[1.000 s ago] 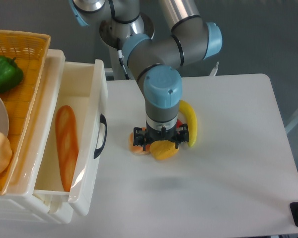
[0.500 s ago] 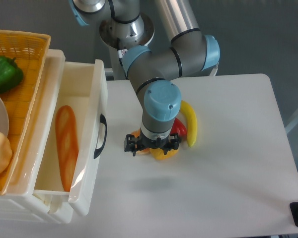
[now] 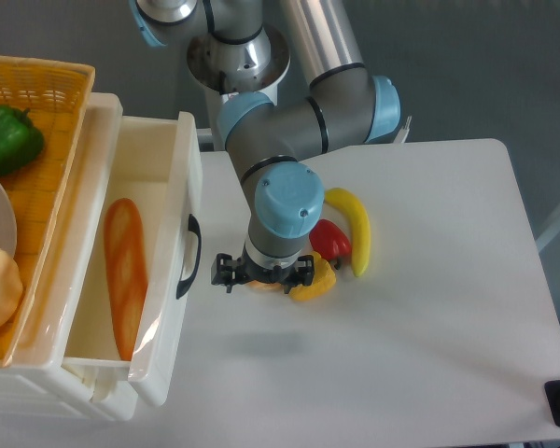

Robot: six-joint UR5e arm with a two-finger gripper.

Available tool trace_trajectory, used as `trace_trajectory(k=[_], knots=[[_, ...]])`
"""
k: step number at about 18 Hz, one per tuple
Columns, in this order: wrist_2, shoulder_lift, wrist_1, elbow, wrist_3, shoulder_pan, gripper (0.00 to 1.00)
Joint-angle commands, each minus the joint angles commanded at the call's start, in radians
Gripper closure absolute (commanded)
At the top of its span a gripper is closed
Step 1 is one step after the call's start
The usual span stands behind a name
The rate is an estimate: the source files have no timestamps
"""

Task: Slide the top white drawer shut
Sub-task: 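Swing the gripper toward the open drawer's front panel, then push the drawer front with the gripper to slide the drawer shut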

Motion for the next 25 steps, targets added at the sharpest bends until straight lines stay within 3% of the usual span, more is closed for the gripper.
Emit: trace_trajectory(k=[25], knots=[[-0.025, 0.025, -0.026, 0.008, -0.012, -0.061, 0.0]])
